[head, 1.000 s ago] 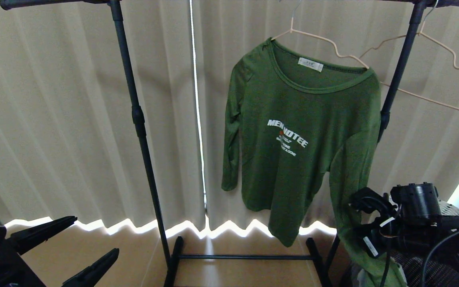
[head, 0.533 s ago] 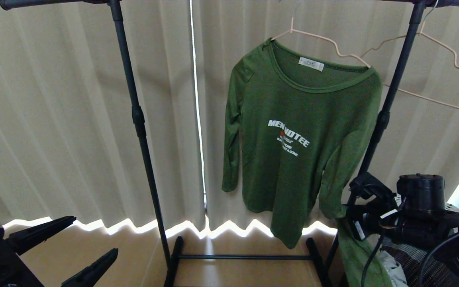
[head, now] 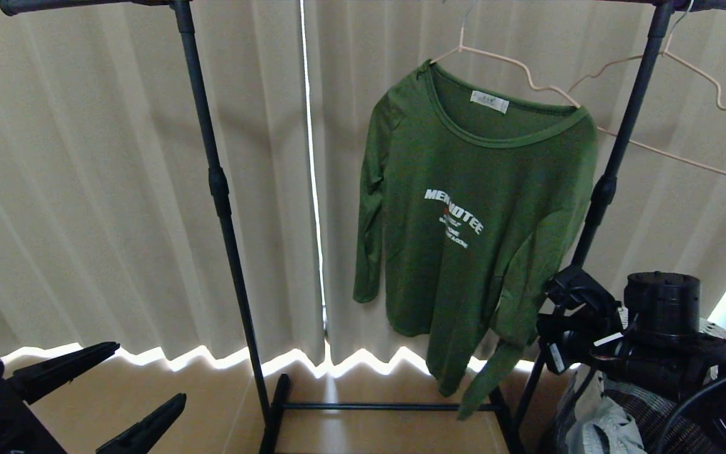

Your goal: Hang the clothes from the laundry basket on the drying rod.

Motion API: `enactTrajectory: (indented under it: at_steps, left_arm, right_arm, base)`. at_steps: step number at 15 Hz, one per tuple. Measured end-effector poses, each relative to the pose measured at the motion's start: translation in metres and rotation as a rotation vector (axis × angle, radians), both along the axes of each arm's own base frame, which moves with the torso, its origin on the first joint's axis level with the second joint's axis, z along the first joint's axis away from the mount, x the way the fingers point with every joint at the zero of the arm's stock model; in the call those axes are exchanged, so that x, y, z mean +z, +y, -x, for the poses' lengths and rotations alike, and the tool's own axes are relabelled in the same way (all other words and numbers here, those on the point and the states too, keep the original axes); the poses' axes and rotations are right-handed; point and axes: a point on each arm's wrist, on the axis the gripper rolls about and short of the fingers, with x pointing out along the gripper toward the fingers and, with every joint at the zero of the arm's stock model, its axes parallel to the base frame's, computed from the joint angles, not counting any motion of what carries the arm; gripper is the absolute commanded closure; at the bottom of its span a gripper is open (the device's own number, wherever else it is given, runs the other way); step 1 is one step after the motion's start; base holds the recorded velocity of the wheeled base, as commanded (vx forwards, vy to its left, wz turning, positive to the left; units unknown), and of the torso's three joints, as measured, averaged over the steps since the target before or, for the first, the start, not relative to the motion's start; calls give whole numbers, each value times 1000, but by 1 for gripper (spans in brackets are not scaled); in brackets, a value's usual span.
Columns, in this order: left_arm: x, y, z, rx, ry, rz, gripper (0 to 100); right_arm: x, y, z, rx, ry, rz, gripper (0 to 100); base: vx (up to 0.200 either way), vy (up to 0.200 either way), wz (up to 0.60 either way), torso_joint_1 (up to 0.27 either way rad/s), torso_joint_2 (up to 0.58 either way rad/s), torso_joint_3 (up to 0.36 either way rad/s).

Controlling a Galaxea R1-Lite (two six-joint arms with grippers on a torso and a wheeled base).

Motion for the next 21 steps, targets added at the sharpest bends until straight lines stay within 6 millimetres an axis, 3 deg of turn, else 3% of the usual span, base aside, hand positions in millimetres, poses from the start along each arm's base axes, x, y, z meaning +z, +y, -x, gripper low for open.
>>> enactTrajectory:
  at_steps: [6, 12, 16, 21]
  left_arm:
    - [1, 1, 1, 2, -7, 3, 0]
    - [0, 1, 2, 2, -6, 2, 0]
    - [0, 1, 2, 1, -7, 2, 0]
    - [0, 1, 2, 1, -10, 3, 0]
  right_arm:
    - [-9, -26, 25, -16, 57, 259, 0]
    - [-9, -42, 70, 29, 373, 399, 0]
    - [-2, -44, 67, -19, 398, 471, 0]
    - [-17, -45, 56, 12, 470, 564, 0]
  base:
    - [0, 0, 0, 0, 0, 0]
    - [0, 0, 0, 0, 0, 0]
    - [0, 0, 0, 0, 0, 0]
    - [0, 0, 0, 0, 0, 0]
